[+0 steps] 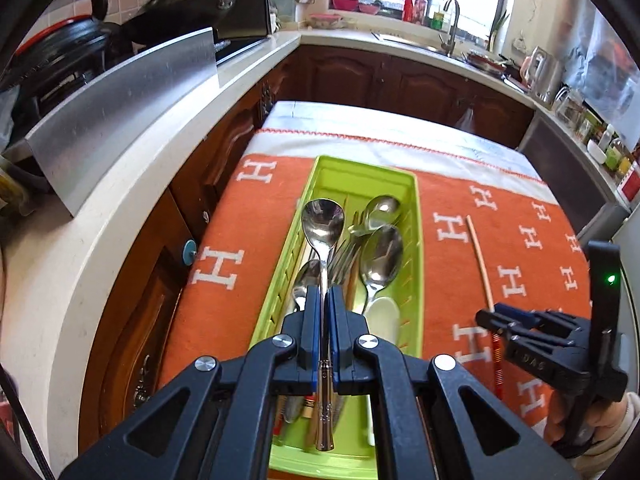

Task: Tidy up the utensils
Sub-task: 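Drop the small spoon into the tray with the left tool while the right tool grasps the red-banded chopstick, then carry the red-banded chopstick over the green tray with the right tool and release it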

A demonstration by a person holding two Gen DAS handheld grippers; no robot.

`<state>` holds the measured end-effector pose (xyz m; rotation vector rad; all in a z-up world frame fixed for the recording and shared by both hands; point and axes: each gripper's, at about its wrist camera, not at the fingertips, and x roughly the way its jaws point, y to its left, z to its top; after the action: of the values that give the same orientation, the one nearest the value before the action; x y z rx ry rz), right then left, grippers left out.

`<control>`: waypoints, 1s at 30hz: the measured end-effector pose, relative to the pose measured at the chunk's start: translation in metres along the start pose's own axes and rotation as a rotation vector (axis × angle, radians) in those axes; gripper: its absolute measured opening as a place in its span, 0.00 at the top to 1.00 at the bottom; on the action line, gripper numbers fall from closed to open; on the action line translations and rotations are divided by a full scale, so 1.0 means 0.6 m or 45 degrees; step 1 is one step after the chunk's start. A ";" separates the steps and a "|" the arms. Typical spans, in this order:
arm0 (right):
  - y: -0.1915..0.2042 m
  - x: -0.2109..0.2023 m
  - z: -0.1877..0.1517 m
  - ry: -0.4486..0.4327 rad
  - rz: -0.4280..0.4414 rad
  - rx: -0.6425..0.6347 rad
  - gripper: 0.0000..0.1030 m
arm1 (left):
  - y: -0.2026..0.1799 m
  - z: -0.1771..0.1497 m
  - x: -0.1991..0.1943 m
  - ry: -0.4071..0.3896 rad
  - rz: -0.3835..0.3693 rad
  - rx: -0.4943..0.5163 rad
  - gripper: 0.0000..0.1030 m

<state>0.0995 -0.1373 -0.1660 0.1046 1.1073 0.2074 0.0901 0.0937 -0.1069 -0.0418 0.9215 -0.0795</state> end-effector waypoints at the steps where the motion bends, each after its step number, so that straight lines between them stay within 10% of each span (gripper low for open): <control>1: 0.003 0.001 0.001 -0.001 -0.018 -0.005 0.71 | 0.004 -0.001 0.006 0.006 0.004 0.001 0.98; 7: 0.030 0.011 0.005 0.000 -0.168 -0.126 0.72 | 0.020 -0.007 0.051 0.071 -0.028 -0.009 0.98; 11: 0.022 0.009 0.008 -0.003 -0.215 -0.082 0.92 | 0.022 -0.008 0.061 0.084 -0.017 -0.018 0.86; 26: -0.015 -0.064 0.016 0.002 0.242 0.339 0.95 | 0.020 0.001 -0.001 -0.048 0.110 0.008 0.23; 30: 0.012 -0.086 0.032 0.010 0.352 0.355 0.95 | 0.017 0.002 -0.018 -0.064 0.129 0.030 0.19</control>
<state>0.0936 -0.1414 -0.1112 0.5083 1.1227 0.2995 0.0851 0.1045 -0.0983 0.0247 0.8708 0.0044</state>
